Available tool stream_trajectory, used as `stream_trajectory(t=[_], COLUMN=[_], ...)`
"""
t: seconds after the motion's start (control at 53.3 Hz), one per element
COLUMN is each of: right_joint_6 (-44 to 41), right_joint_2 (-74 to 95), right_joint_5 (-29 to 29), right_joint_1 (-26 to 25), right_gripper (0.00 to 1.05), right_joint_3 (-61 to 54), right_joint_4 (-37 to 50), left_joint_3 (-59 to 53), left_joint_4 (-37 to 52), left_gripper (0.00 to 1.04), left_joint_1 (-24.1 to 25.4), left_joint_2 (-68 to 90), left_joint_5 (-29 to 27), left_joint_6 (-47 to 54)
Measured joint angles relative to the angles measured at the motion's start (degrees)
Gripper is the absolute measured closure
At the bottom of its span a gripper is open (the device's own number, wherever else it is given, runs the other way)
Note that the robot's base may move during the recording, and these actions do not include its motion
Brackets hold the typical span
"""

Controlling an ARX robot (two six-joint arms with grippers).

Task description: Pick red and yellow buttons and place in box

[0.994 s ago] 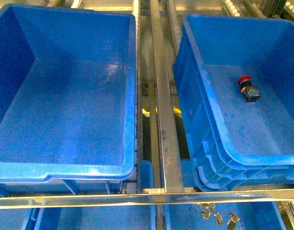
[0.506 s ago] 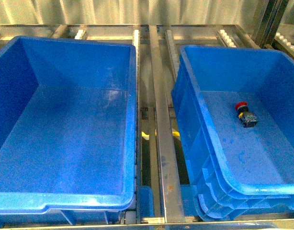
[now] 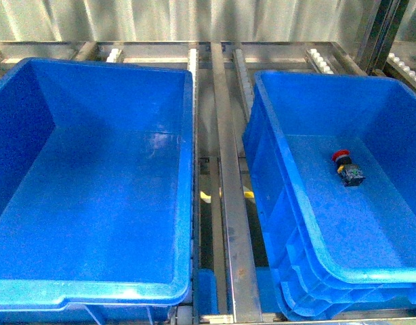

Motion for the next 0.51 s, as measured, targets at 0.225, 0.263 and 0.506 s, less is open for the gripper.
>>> stream_trajectory(t=[0.225,0.263,0.506], right_joint_6=[0.0,0.0,0.0], right_joint_2=[-5.55,-6.1,-9.75], right_joint_5=[0.02,0.02,0.02], right_joint_1=[0.0,0.0,0.0], right_gripper=[1.02,1.02,1.02], right_joint_3=[0.0,0.0,0.0], right_joint_4=[-5.46,-5.99,-9.73], left_joint_3=[0.0,0.0,0.0], left_joint_4=[0.0,0.0,0.0], left_gripper=[0.08,0.08,0.08], left_joint_1=[0.02,0.0,0.0], left_joint_2=[0.0,0.0,0.0], left_joint_5=[0.0,0.0,0.0], left_joint_6=[0.0,0.0,0.0])
